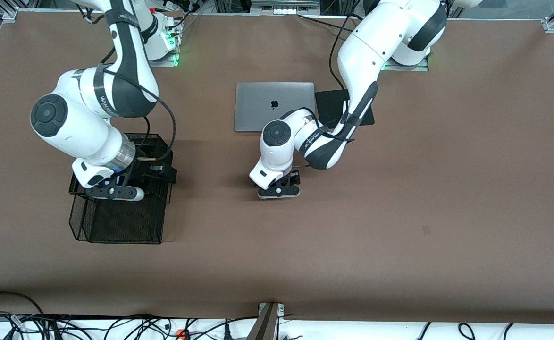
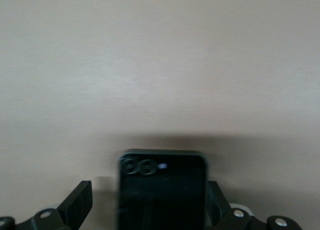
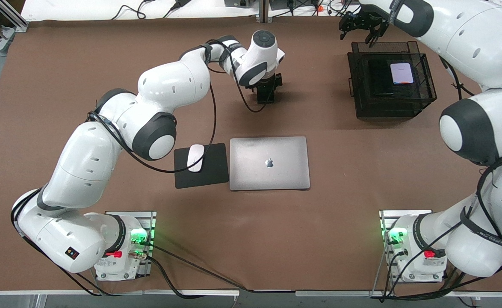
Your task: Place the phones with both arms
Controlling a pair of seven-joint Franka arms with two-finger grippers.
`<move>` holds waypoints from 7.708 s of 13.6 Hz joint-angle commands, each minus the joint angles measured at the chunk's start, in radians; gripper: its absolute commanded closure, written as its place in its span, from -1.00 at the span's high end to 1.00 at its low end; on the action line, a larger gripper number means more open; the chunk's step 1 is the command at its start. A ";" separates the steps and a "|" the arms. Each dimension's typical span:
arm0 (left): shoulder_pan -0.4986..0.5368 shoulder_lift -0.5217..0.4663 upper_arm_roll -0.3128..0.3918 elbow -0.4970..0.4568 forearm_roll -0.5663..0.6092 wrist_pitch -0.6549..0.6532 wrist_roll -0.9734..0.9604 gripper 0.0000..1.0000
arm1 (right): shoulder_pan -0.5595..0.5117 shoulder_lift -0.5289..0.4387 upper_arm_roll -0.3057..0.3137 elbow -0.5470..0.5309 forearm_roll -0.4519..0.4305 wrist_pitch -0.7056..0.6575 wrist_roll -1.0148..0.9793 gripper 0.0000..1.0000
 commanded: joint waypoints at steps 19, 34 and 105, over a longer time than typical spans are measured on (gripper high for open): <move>0.730 -0.748 0.012 -0.119 -0.104 -0.780 0.913 1.00 | 0.119 0.592 0.255 0.438 -0.083 0.301 0.411 0.99; 0.773 -0.885 -0.008 -0.267 -0.210 -0.674 0.870 1.00 | 0.119 0.589 0.298 0.404 -0.046 0.358 0.354 0.99; 0.641 -0.874 0.174 -0.268 -0.222 -0.697 0.944 1.00 | -0.307 0.349 -0.009 0.172 0.173 0.110 -0.313 0.98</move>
